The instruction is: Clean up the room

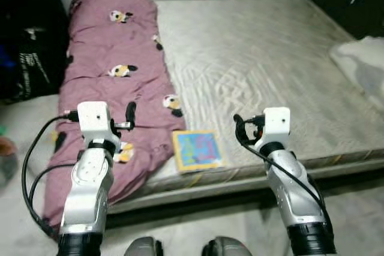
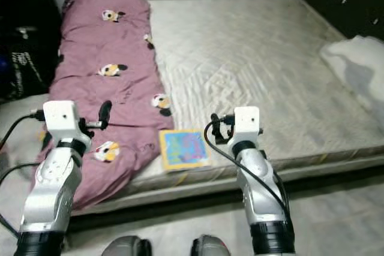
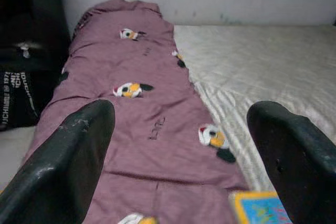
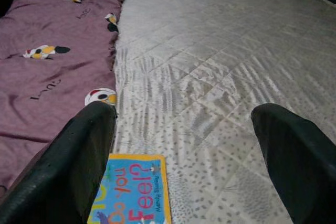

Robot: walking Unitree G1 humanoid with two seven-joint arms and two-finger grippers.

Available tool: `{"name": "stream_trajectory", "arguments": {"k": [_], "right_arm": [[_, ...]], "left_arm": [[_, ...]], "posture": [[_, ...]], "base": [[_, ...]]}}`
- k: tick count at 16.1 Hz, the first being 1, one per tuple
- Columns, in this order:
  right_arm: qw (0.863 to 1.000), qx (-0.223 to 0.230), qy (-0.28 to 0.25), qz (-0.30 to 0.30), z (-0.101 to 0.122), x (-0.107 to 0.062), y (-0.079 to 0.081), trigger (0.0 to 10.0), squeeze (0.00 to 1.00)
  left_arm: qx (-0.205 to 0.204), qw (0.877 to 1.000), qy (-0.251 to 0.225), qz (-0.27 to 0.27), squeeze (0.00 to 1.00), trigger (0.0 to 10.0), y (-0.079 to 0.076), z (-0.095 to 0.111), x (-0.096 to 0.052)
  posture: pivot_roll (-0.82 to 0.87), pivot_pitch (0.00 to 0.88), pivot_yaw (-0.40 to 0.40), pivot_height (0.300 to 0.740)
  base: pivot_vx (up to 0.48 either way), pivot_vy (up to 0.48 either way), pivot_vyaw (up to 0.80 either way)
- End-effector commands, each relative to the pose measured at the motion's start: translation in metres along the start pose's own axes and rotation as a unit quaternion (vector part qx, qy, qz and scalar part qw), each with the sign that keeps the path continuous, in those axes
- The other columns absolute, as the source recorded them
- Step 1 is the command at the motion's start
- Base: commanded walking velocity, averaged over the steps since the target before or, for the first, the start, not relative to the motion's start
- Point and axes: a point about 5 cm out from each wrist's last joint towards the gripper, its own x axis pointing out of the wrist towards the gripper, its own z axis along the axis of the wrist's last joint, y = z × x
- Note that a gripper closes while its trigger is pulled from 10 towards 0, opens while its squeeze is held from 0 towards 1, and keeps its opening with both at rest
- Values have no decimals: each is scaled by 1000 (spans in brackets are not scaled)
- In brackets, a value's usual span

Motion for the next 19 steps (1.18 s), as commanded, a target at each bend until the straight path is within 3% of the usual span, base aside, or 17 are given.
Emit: {"name": "stream_trajectory", "arguments": {"k": [1, 6, 14, 19], "right_arm": [[1000, 0, -2, -22, -1, -4, -12, 10000, 0], [999, -6, -33, -25, 4, -17, -21, 10000, 0], [999, -9, -42, -31, 6, -18, -23, 10000, 0], [998, -13, -42, -33, 5, -19, -25, 10000, 0]], "left_arm": [[6, 1000, 5, -13, 0, 10000, 0, -4, -6], [3, 1000, 9, -17, 0, 10000, 5, -8, -17], [3, 1000, 7, -23, 0, 10000, 4, -7, -15], [7, 1000, 7, -14, 0, 10000, 4, -7, -14]], "posture": [[-40, 91, -12, 740], [-39, 102, -9, 740], [-38, 105, -10, 740], [-35, 97, -11, 740]], "base": [[0, 0, 0], [246, 0, 0], [339, 0, 0], [0, 0, 0]]}}
